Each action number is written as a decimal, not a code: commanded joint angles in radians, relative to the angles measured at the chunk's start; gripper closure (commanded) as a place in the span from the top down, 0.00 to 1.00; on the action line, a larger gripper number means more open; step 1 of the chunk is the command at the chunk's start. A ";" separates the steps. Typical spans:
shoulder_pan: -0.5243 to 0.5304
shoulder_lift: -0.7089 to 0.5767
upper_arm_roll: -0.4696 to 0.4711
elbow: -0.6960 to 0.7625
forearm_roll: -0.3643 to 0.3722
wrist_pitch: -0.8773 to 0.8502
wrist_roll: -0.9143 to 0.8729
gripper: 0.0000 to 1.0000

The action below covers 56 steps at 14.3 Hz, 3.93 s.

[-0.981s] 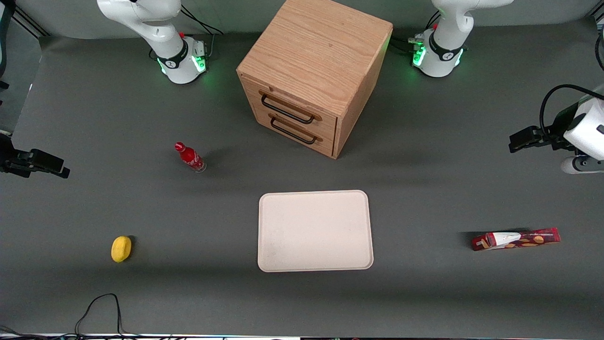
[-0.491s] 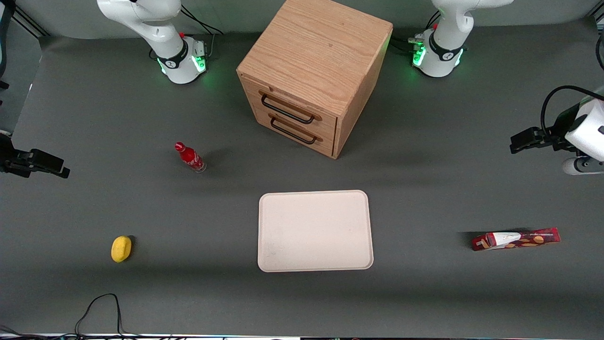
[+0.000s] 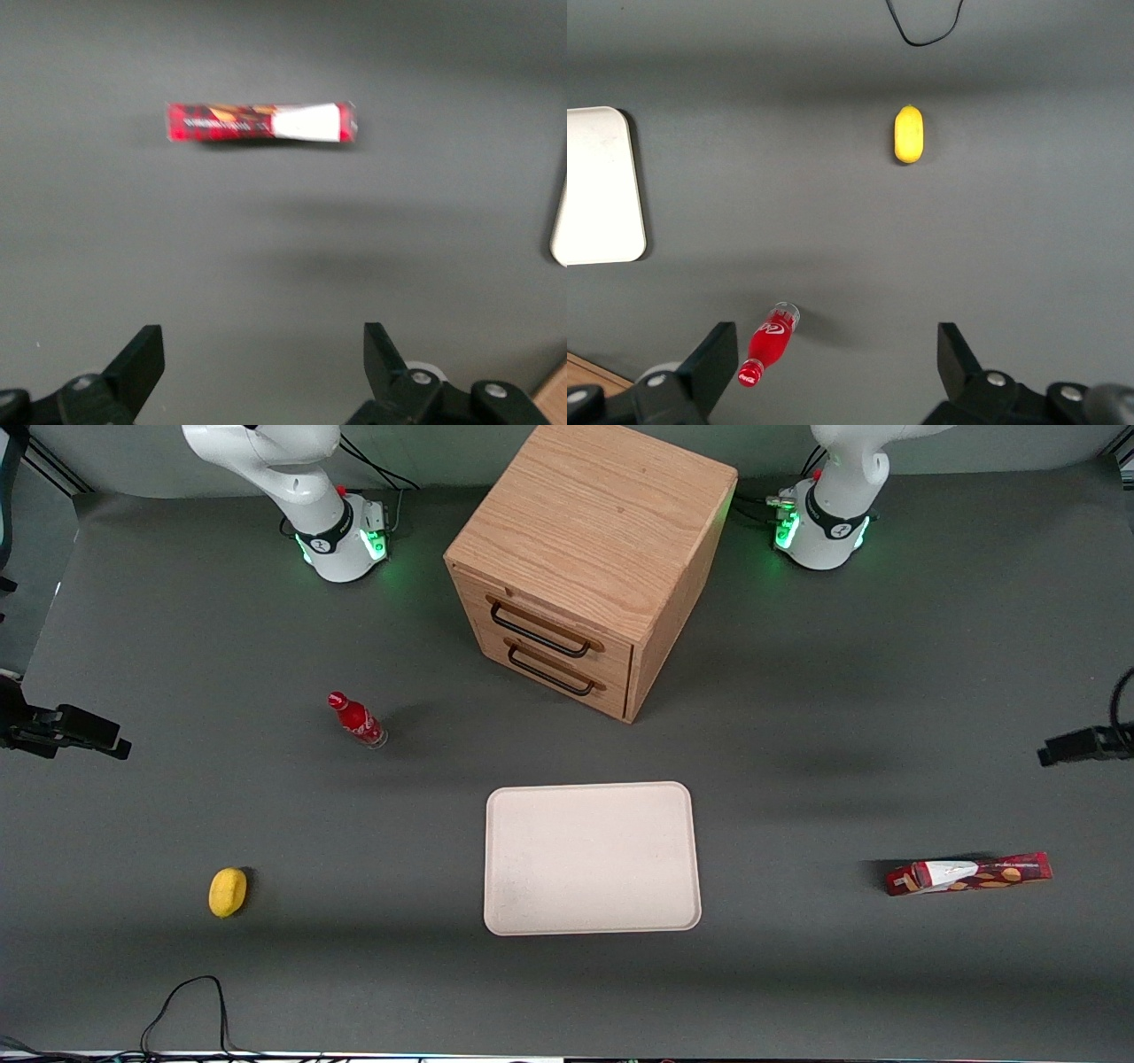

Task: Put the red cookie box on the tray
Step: 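Move the left gripper down toward the red shortbread box, then lower the open left gripper over the box's end and close it, then lift the box with the left gripper, tilting it upright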

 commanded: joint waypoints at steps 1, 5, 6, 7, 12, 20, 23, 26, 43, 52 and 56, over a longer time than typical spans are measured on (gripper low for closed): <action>0.014 0.145 -0.006 0.192 -0.001 0.014 0.009 1.00; 0.011 0.301 -0.006 0.376 0.013 0.030 0.019 1.00; 0.008 0.320 -0.004 0.395 0.014 0.037 0.021 1.00; 0.001 0.325 -0.004 0.395 0.022 0.037 0.018 1.00; 0.002 0.319 -0.009 0.381 0.018 0.019 -0.344 1.00; 0.024 0.296 -0.007 0.302 0.010 0.007 -1.353 1.00; 0.021 0.297 -0.007 0.248 0.019 0.040 -1.505 1.00; 0.022 0.300 -0.007 0.153 0.014 0.146 -1.515 1.00; 0.005 0.403 -0.007 -0.079 0.019 0.574 -1.545 1.00; 0.001 0.388 -0.007 -0.096 0.028 0.525 -1.538 0.00; -0.005 0.388 -0.007 -0.093 0.028 0.525 -1.538 0.00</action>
